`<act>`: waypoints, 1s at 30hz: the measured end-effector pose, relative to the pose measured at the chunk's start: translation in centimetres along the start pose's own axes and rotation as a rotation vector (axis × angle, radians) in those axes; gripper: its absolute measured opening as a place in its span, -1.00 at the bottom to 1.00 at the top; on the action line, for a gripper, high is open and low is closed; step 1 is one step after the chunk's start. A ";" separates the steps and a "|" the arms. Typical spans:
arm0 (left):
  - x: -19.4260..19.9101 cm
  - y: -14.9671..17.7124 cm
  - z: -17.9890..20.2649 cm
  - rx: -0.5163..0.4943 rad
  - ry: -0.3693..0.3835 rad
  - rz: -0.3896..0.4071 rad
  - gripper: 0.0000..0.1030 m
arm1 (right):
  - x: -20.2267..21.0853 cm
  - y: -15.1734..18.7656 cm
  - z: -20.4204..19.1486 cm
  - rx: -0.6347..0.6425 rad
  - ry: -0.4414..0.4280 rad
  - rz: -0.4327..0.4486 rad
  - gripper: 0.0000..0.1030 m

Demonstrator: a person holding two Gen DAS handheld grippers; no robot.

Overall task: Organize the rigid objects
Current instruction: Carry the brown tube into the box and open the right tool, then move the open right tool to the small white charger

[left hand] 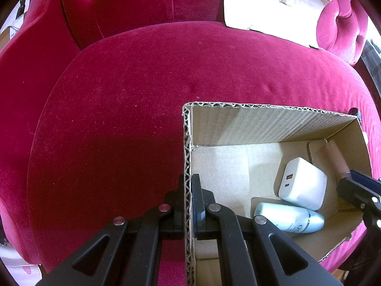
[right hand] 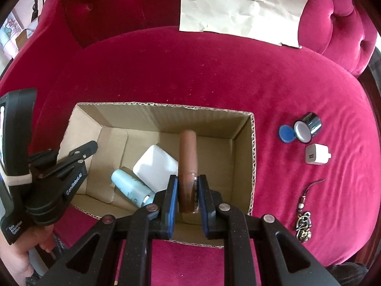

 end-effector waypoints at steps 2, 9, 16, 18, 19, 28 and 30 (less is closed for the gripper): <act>0.0 0.0 0.0 0.000 -0.001 0.000 -0.94 | 0.2 -0.1 -0.2 0.014 0.001 0.007 -0.30; 0.0 -0.1 0.0 0.000 -0.001 0.001 -0.94 | 1.7 -0.8 0.5 0.020 0.051 0.079 0.60; 0.1 -0.1 0.0 -0.002 -0.002 0.001 -0.94 | 1.7 -0.9 0.4 0.017 0.046 0.086 0.99; 0.1 -0.1 0.0 0.000 -0.001 0.001 -0.94 | 1.8 -0.9 0.6 0.010 0.048 0.088 0.99; 0.1 -0.1 0.0 -0.001 -0.001 0.001 -0.94 | 1.7 -0.9 0.6 0.006 0.047 0.087 0.99; 0.1 0.0 0.0 -0.002 -0.001 0.002 -0.94 | 2.3 -1.2 0.8 0.000 0.042 0.109 0.99; 0.1 -0.1 0.0 -0.003 -0.002 0.002 -0.94 | 2.5 -1.3 1.0 0.000 0.039 0.113 0.99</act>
Point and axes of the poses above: each gripper's, at about its wrist camera, not at the fingertips, and x roughly against the way its jaws point, z to its right, y to its underside, the point moved 8 cm from there along -x, roughly the way its jaws point, and after that the axes turned 5 degrees about z, right-handed, at the moved point
